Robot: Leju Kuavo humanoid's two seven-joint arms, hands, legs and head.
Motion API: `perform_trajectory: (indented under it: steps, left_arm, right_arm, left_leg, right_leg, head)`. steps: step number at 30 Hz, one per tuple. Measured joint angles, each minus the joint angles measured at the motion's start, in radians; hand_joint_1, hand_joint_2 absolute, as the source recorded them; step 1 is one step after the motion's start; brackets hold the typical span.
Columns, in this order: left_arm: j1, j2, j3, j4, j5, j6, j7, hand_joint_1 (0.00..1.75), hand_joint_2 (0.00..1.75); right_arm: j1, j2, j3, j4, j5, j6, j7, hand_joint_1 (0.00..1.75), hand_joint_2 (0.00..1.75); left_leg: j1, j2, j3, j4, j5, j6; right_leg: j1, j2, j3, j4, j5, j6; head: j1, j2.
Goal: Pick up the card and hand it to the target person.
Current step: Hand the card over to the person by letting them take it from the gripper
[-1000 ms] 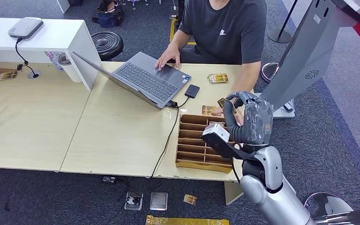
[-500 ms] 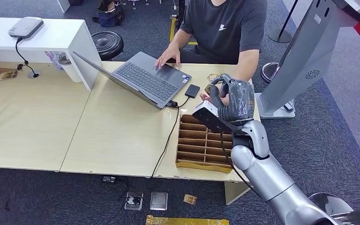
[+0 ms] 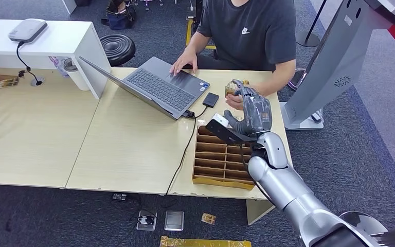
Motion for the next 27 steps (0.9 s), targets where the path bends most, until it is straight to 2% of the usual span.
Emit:
perform_trajectory:
  steps: [4,7,11,17,24,27]
  left_arm:
    - [0.001,0.0,0.0,0.0,0.009,0.0,0.002,0.0,1.75]
    - [0.001,0.0,0.0,0.0,0.014,-0.001,0.003,0.0,1.75]
    - [0.004,0.0,0.0,0.0,0.028,-0.006,0.011,0.0,1.75]
    - [0.007,0.0,0.0,0.0,0.05,-0.005,0.026,0.0,1.75]
    - [0.007,0.0,0.003,0.0,0.058,0.0,0.034,0.0,1.75]
    - [0.007,0.0,0.003,0.0,0.058,0.001,0.035,0.0,1.75]
  right_arm:
    - [0.02,0.0,-0.032,-0.011,0.041,-0.003,-0.005,0.01,1.75]
    - [0.052,-0.01,-0.043,-0.054,0.04,0.0,0.03,0.03,1.75]
    - [0.129,-0.056,-0.041,-0.181,0.041,0.025,0.128,0.07,1.75]
    - [0.264,-0.126,-0.036,-0.38,0.07,0.062,0.215,0.15,1.75]
    - [0.377,-0.17,-0.031,-0.522,0.06,0.059,0.238,0.23,1.75]
    - [0.411,-0.176,-0.027,-0.551,0.049,0.051,0.233,0.33,1.75]
  left_leg:
    - [0.0,0.0,0.0,0.0,0.0,0.0]
    - [0.0,0.0,0.0,0.0,0.0,0.0]
    - [0.0,0.0,0.0,0.0,0.0,0.0]
    - [0.0,0.0,0.0,0.0,0.0,0.0]
    - [0.0,0.0,0.0,0.0,0.0,0.0]
    - [0.0,0.0,0.0,0.0,0.0,0.0]
  right_leg:
    - [0.0,0.0,0.0,0.0,0.0,0.0]
    - [0.0,0.0,0.0,0.0,0.0,0.0]
    - [0.0,0.0,0.0,-0.001,0.0,0.0]
    - [0.0,0.0,0.0,-0.001,0.0,0.0]
    - [0.0,0.0,0.0,-0.001,0.0,0.0]
    - [0.0,0.0,0.0,-0.001,0.0,0.0]
  head:
    - [0.001,0.0]
    - [0.001,0.0]
    - [0.002,0.0]
    - [0.001,0.0]
    - [0.0,0.0]
    - [0.001,0.0]
